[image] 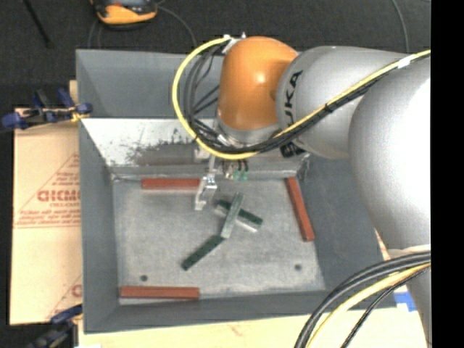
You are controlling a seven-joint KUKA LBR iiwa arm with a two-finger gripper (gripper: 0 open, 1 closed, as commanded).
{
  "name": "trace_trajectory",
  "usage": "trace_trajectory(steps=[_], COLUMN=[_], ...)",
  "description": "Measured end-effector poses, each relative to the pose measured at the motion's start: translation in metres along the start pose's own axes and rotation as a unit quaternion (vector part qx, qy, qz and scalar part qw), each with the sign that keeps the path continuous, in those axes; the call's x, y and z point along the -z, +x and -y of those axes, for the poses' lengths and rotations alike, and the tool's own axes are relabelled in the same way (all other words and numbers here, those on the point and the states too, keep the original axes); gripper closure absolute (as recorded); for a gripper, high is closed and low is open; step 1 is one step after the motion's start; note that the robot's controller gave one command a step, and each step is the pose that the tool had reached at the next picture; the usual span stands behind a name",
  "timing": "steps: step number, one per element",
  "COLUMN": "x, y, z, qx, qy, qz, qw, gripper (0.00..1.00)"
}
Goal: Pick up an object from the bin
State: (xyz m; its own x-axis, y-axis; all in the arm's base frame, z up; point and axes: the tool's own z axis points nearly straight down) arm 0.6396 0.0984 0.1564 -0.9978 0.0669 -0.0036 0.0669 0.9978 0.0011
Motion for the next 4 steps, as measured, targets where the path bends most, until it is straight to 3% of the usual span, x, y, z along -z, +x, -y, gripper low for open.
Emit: trace_trajectory(steps=[2, 3, 4], x=[-0.001, -0.039, -0.075], y=[0.000, -0.004, -0.016], z=[0.001, 0.061, 0.023], qx=[0.000, 0.015, 0.036], qy=[0.000, 0.001, 0.002], qz=[0.0002, -0.0014, 0.0051], qw=[1.0000, 0.9999, 0.9994], gripper=[0.00, 0.00, 1.00])
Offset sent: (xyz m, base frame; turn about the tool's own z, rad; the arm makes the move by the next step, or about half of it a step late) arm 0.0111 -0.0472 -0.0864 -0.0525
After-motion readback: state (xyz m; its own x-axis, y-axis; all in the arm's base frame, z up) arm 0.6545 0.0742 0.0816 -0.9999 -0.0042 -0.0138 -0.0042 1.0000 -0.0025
